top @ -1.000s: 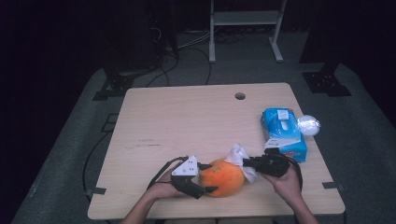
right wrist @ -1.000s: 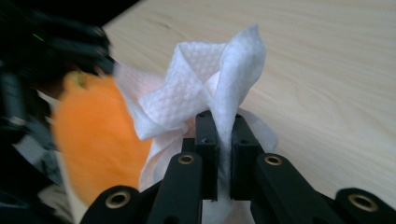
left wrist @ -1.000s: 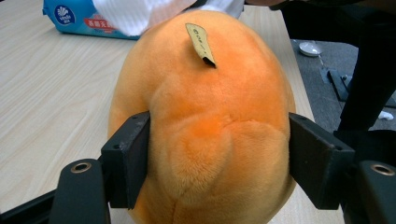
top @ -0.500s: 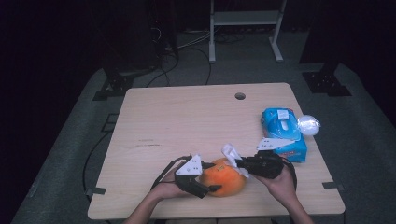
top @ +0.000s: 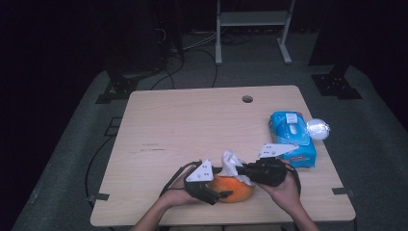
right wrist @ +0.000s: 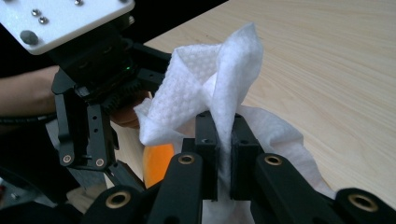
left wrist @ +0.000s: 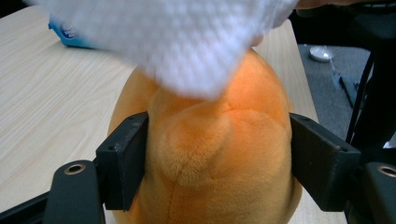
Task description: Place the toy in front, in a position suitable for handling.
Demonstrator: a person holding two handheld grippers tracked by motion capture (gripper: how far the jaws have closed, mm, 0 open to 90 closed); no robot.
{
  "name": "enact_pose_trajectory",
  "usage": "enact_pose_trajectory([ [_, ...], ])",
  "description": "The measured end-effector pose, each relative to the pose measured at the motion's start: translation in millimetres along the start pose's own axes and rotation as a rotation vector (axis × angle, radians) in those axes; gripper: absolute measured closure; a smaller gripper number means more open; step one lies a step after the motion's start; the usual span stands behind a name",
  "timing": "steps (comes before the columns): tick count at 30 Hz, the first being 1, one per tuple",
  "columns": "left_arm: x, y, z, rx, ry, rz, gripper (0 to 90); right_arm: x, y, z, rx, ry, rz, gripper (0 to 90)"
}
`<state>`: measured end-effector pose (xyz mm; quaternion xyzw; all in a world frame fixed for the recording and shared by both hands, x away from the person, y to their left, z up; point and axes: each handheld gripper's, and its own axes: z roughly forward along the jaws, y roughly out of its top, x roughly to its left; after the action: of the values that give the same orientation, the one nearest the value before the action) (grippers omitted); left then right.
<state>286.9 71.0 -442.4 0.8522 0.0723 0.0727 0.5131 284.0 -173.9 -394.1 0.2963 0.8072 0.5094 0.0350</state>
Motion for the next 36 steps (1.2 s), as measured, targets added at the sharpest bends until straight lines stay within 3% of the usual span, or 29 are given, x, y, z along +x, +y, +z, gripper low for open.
enact_pose_trajectory([
  [2, -0.1, -0.5, -1.3, 0.001, 0.002, -0.002, 25.7, -3.9, -3.1, 0.6, 0.006, -0.006, 0.008, 84.0],
  [4, 0.4, -0.7, -2.3, -0.002, 0.005, -0.009, 25.9, -13.1, -8.6, -0.4, 0.019, -0.043, 0.019, 84.1],
  [6, 0.9, -1.2, -2.4, -0.007, 0.002, -0.012, 25.9, -21.5, -13.6, -3.1, 0.015, -0.053, 0.053, 84.1],
  [8, 1.8, -1.3, -1.9, -0.015, 0.001, -0.019, 25.9, -24.2, -15.5, -7.6, 0.026, -0.099, 0.047, 84.1],
  [11, 2.9, 0.1, -0.3, -0.019, 0.006, -0.038, 26.0, -19.5, -11.8, -10.9, 0.0, -0.084, 0.049, 84.2],
  [12, 3.1, 0.4, 0.6, -0.023, 0.007, -0.044, 26.1, -16.1, -9.5, -11.1, -0.019, -0.05, 0.042, 84.2],
  [13, 3.0, 0.4, 1.0, -0.025, 0.007, -0.045, 26.0, -10.1, -6.2, -10.3, -0.043, -0.003, 0.026, 84.2],
  [16, 2.8, 0.0, 1.8, -0.03, 0.008, -0.045, 25.7, 5.6, 0.6, -3.0, -0.024, 0.013, -0.039, 84.1],
  [19, 3.8, -1.5, 0.4, -0.029, 0.011, -0.045, 25.3, 7.6, -1.9, 5.3, 0.02, -0.042, -0.083, 84.2],
  [25, 5.1, -2.0, 1.4, -0.046, 0.011, -0.058, 25.0, -16.4, -12.3, -7.0, 0.002, -0.106, 0.004, 84.2],
  [27, 5.6, -0.4, 4.1, -0.053, 0.021, -0.07, 24.0, -12.7, -9.2, -9.7, -0.017, -0.105, -0.004, 84.3],
  [31, 4.7, 2.8, 9.7, -0.07, 0.041, -0.093, 23.8, 7.1, -0.7, -1.5, -0.039, -0.033, -0.062, 84.2],
  [34, 2.2, 2.5, 9.2, -0.06, 0.046, -0.079, 24.2, 14.4, -0.6, 6.4, 0.001, -0.059, -0.106, 84.3],
  [36, 2.3, 1.6, 8.9, -0.063, 0.043, -0.087, 24.3, 8.0, -3.4, 6.1, 0.007, -0.073, -0.087, 84.5],
])
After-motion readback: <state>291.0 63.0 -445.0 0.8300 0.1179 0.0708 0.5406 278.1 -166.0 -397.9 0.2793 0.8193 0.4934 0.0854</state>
